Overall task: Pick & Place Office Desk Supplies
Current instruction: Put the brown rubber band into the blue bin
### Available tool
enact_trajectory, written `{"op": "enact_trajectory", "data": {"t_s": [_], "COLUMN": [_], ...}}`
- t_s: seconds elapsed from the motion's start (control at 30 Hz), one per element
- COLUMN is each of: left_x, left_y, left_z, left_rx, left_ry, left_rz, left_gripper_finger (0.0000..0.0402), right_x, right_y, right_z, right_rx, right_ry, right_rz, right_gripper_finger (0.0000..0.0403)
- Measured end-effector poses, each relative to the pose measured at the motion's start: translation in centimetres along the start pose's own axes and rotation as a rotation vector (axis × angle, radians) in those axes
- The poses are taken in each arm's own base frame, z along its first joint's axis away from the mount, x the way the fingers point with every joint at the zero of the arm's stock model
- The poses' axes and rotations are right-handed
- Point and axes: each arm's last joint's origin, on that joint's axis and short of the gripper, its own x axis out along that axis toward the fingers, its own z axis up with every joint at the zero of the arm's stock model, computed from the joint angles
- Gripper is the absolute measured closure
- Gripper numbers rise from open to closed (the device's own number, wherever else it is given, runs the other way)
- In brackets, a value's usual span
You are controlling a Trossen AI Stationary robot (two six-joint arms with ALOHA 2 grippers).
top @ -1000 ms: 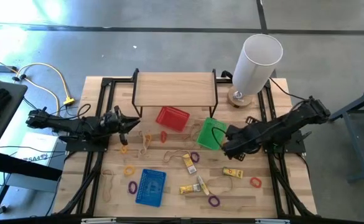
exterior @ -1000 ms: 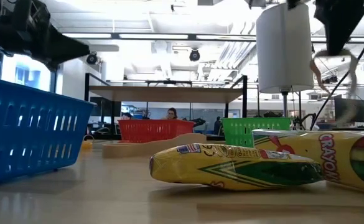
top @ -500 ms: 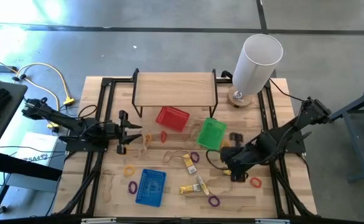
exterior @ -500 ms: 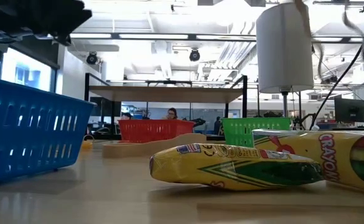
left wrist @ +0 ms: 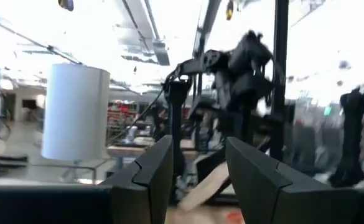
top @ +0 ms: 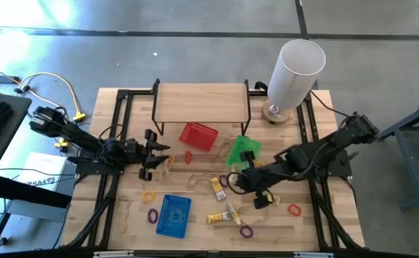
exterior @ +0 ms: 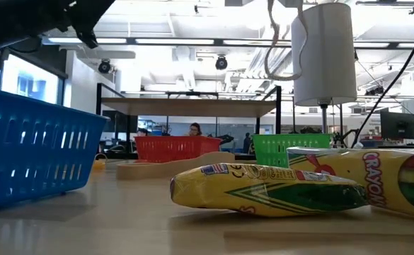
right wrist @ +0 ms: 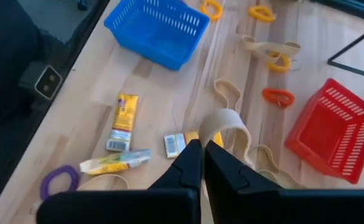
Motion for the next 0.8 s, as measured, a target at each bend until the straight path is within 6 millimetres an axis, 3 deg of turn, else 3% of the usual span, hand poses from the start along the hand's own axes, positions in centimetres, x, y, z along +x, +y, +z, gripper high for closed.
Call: {"op": "enact_trajectory", "data": {"t_s": [0.13,0.37,0.5,0.8], "left_x": [0.1,0.5,1.0,3.3], "left_y": [0.0,0.1,0.0,-0.9], "left_z": [-1.0,-2.4,-2.6,-3.8], "left_rx": [-0.055,0.016,0.141,0.05], "left_ry": [0.035,0.103,0.108,0.154], "left_rz": [0.011,0.024,-0.017,-0.062], "left_gripper_finger": [0.0258,0.0258,0.0251,0.0143], "right_x": [1.4,3.7,4.4,4.7], "right_y": [0.0,0.3,0.2,-0.9], "right_z": [0.1,0.4,0.4,1.2], "right_rx": [-0.032,-0.085,-0.111,-0.151], "right_ry": [0.02,0.027,0.033,-0.04], "right_rz": [0.008,0.007,0.0,-0.019], "right_gripper_finger": [0.0399,0.0399,0.0399,0.0399]}}
